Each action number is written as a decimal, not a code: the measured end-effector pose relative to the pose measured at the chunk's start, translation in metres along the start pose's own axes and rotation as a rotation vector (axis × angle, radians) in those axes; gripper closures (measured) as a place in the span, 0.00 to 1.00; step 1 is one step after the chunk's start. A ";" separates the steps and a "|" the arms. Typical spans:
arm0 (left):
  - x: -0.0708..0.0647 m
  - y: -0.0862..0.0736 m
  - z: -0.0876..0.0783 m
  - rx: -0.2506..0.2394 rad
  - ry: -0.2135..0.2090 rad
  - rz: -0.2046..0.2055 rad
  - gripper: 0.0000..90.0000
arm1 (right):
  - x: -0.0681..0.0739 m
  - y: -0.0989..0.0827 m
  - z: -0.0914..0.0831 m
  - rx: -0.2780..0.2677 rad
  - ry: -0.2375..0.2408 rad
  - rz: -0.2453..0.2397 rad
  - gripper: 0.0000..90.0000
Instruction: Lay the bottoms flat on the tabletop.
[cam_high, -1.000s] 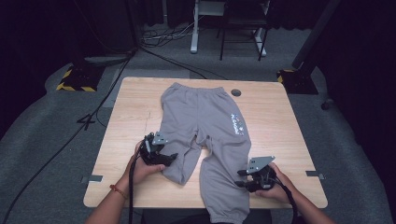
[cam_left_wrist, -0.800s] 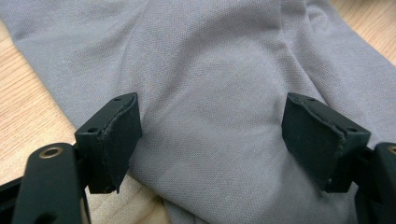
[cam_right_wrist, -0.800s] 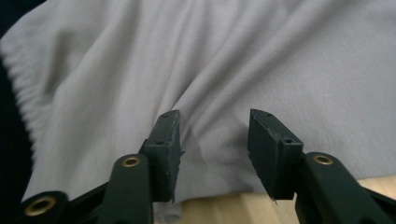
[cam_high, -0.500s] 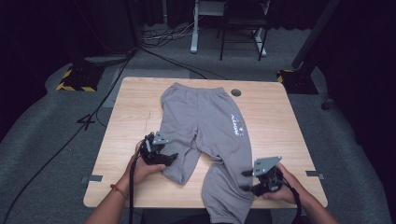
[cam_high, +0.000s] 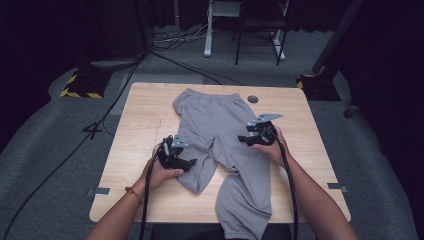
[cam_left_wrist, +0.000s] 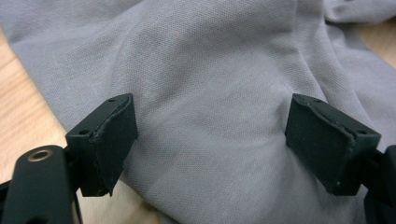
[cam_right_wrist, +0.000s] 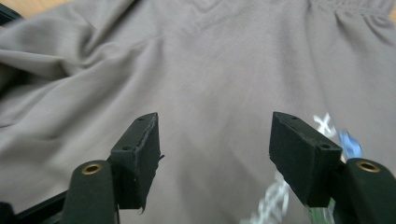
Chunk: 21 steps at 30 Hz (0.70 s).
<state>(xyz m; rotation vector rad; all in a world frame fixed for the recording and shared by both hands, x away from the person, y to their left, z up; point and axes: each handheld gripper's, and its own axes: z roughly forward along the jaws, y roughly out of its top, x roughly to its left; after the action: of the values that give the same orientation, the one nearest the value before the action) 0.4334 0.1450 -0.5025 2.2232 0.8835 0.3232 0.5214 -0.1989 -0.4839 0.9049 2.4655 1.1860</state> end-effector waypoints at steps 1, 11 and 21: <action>0.001 0.002 0.002 0.000 -0.001 0.003 0.19 | -0.003 0.001 0.006 0.012 -0.004 0.014 0.39; 0.007 0.030 0.029 0.002 -0.016 0.022 0.19 | -0.035 -0.014 0.007 0.035 -0.131 0.076 0.42; -0.005 0.058 0.056 0.006 0.003 0.024 0.17 | -0.100 -0.058 -0.055 0.061 -0.339 0.233 0.40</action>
<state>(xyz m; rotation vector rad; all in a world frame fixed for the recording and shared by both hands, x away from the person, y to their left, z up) 0.4844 0.0822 -0.5016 2.2411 0.8611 0.3355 0.5484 -0.3232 -0.4976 1.3193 2.1786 0.9333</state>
